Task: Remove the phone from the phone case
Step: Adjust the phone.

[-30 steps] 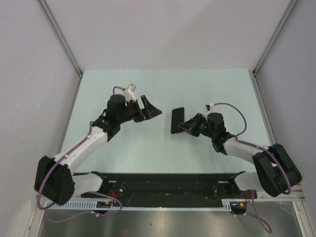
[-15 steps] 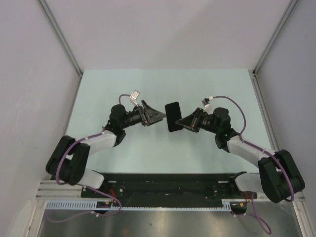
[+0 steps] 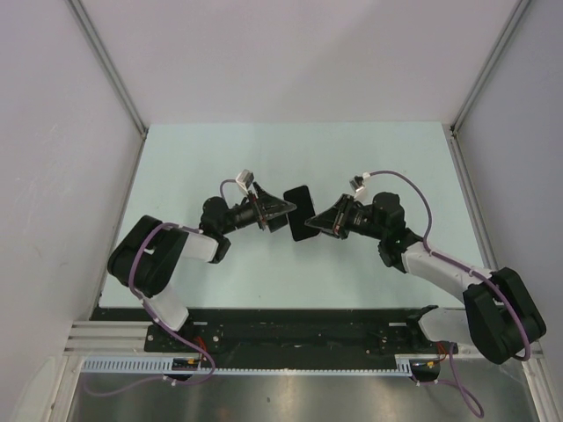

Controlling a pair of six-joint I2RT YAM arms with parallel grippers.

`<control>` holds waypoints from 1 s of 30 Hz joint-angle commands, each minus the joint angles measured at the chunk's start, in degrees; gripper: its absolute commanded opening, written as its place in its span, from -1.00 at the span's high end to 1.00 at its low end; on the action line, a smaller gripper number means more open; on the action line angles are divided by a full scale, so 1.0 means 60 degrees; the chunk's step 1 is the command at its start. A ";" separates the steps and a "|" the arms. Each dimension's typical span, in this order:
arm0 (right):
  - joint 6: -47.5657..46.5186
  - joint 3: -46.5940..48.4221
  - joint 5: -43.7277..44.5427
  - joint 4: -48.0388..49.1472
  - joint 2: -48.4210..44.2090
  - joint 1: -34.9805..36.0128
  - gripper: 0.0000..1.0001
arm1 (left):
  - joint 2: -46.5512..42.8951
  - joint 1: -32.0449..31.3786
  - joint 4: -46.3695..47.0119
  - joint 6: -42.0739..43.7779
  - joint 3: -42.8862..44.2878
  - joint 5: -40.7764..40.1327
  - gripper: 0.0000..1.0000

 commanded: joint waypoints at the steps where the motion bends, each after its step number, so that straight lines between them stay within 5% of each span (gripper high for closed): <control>1: 0.0008 0.0827 0.0022 0.0558 0.0264 0.0461 1.00 | -0.0184 -0.0086 0.2497 -0.0213 0.0147 0.0238 -0.61; 9: 0.0139 0.0872 0.0140 0.0616 0.0559 0.0784 1.00 | -0.0125 -0.0086 0.2614 -0.0432 0.0380 0.0326 -0.22; 15: 0.0067 0.0872 0.0212 0.0266 0.0427 0.0784 1.00 | -0.0227 -0.0086 0.2629 -0.0579 0.0615 0.0209 0.33; 19: 0.0037 0.0858 0.0315 0.0045 0.0383 0.0784 1.00 | -0.0315 -0.0086 0.2600 -0.0666 0.0687 0.0135 0.94; 21: 0.0051 0.0858 0.0242 0.0016 0.0383 0.0770 1.00 | -0.0301 -0.0071 0.2614 -0.0754 0.0732 0.0135 1.00; 22: 0.0037 0.0858 0.0184 -0.0071 0.0354 0.0654 0.89 | -0.0315 -0.0071 0.2615 -0.0900 0.0761 0.0121 1.00; 23: 0.0023 0.0858 0.0067 -0.0348 0.0296 0.0551 0.37 | -0.0316 -0.0086 0.2687 -0.1003 0.0776 0.0092 1.00; 26: -0.0590 0.0872 0.0254 -0.1923 -0.0552 -0.0120 -0.43 | -0.0418 -0.0027 0.2674 -0.1223 0.0907 0.0121 1.00; 30: -0.1412 0.0858 0.0345 -0.3644 -0.2046 -0.1001 -0.74 | -0.0754 0.0031 0.2060 -0.1078 0.1083 0.0194 1.00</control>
